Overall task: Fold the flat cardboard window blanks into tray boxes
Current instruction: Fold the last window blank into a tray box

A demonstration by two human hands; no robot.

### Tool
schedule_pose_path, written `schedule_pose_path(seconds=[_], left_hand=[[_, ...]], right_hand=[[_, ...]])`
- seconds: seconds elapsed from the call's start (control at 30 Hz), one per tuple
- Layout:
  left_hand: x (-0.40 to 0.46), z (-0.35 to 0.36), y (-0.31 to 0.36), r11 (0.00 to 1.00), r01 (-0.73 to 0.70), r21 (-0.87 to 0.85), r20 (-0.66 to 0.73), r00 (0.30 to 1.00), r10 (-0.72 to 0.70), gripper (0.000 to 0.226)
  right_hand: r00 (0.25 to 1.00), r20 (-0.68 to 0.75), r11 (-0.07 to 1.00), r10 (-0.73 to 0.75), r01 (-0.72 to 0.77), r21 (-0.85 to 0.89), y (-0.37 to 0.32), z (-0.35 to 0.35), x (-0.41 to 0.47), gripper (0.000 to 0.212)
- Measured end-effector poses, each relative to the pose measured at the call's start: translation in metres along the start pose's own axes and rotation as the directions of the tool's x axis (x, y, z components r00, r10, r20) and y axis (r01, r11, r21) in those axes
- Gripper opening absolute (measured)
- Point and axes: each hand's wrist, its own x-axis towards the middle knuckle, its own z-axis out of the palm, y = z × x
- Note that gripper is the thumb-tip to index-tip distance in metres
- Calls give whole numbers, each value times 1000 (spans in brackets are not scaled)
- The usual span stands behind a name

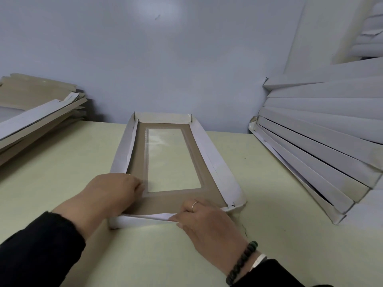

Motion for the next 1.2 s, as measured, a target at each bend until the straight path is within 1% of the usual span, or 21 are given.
schedule_pose_path(seconds=[0.07,0.13,0.27,0.3,0.37,0.4,0.47,0.5,0.57,0.67,0.8,0.87,0.9,1.0,1.07,1.13,1.2], left_hand=[[-14,-1,-1,988,-37,-147,-16,999,35,43],[-30,-2,-7,955,-76,-285,-42,997,66,47],[-54,0,-20,875,-205,-438,-81,979,189,60],[-57,1,-24,846,-214,-488,-81,976,200,61],[-61,2,-29,788,-211,-579,-85,976,198,44],[-62,3,-31,778,-214,-591,-89,976,200,34],[-64,4,-32,797,-216,-564,-100,976,193,14],[-64,4,-31,806,-218,-550,-119,976,183,12],[-66,4,-26,800,-240,-550,-168,970,176,13],[-70,5,-18,789,-278,-547,-222,958,184,16],[-69,6,-10,785,-294,-546,-235,952,194,24],[-67,8,-5,795,-316,-517,-232,946,225,31],[-66,9,-2,805,-321,-500,-230,945,234,30],[-67,13,10,813,-326,-483,-274,938,213,12],[-68,14,23,802,-336,-494,-312,929,197,8],[-70,14,38,794,-355,-494,-355,916,188,20],[-70,15,46,779,-375,-502,-381,905,190,25]], right_hand=[[1000,0,1000,-4,4,-1,1,2,-1,34],[1000,-6,1000,2,-2,-1,1,2,-1,34],[1000,-8,1000,25,-25,8,1,2,0,35],[1000,-5,1000,22,-22,0,1,2,-1,34],[1000,8,1000,16,-16,6,1,1,-1,34],[1000,12,1000,10,-10,5,2,1,-2,34],[1000,-2,999,-3,2,-40,2,1,-1,35],[1000,-8,998,-3,3,-68,2,1,-1,34],[1000,-25,992,4,-7,-129,4,2,0,33],[996,-86,982,5,-21,-186,8,4,0,36],[990,-141,974,-26,-7,-227,11,6,1,42],[990,-140,972,-36,2,-235,10,6,2,39],[989,-141,972,-40,6,-237,10,7,2,37],[987,-153,974,-51,15,-226,3,7,4,34],[982,-183,975,-57,15,-222,-4,6,7,29],[973,-224,975,-51,0,-223,-10,3,8,22],[974,-224,975,-28,-23,-220,-13,1,7,20]])
